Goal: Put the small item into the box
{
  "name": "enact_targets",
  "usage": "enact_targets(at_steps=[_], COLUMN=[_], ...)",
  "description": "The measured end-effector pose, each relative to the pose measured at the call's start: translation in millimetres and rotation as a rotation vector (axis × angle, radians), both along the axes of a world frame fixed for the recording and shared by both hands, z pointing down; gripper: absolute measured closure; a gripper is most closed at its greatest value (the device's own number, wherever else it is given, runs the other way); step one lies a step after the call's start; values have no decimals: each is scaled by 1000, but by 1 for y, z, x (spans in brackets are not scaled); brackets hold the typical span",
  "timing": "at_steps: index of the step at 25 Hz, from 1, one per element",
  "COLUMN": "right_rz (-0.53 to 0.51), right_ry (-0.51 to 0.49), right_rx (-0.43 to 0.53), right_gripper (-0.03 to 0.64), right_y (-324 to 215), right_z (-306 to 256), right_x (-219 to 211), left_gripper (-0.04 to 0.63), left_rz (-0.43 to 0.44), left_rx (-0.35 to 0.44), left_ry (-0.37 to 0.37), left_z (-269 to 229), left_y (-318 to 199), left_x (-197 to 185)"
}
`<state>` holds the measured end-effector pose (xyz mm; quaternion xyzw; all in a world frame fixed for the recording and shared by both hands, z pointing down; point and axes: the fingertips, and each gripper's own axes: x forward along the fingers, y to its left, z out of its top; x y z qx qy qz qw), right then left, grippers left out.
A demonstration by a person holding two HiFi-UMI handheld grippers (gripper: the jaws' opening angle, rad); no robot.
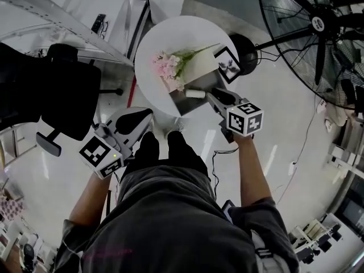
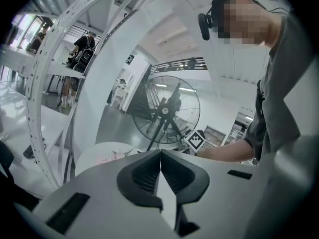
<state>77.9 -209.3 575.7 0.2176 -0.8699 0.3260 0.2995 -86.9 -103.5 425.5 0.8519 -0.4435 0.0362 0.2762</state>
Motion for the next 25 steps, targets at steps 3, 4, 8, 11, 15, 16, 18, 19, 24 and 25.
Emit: enact_targets(at_steps=[3, 4, 8, 11, 15, 16, 18, 19, 24, 25], right_rz=[60, 74, 111, 140, 172, 174, 176, 178, 179, 176], right_ry=[-84, -109, -188, -242, -311, -324, -347, -358, -402, -407], right_rx=[37, 48, 90, 121, 160, 169, 189, 199, 233, 240], right_gripper=[532, 538, 558, 569, 580, 583, 584, 586, 589, 589], right_y=[8, 12, 27, 35, 44, 47, 53, 56, 69, 71], right_z=[-37, -48, -90, -119, -152, -159, -173, -179, -201, -204], right_x=[-7, -9, -18, -25, -33, -36, -40, -43, -53, -55], left_gripper=[577, 577, 577, 577, 577, 577, 577, 577, 577, 577], left_rz=[27, 35, 63, 79, 102, 108, 119, 125, 149, 153], left_rx=[43, 56, 100, 130, 173, 182, 199, 206, 229, 233], left_ry=[-2, -2, -2, -1, -1, 0, 1, 0, -3, -4], left_z=[-17, -22, -42, -56, -74, -78, -86, -89, -99, -101], left_y=[0, 1, 6, 10, 11, 12, 13, 13, 13, 13], left_x=[-3, -3, -4, -6, -8, -8, -8, -8, -8, -7])
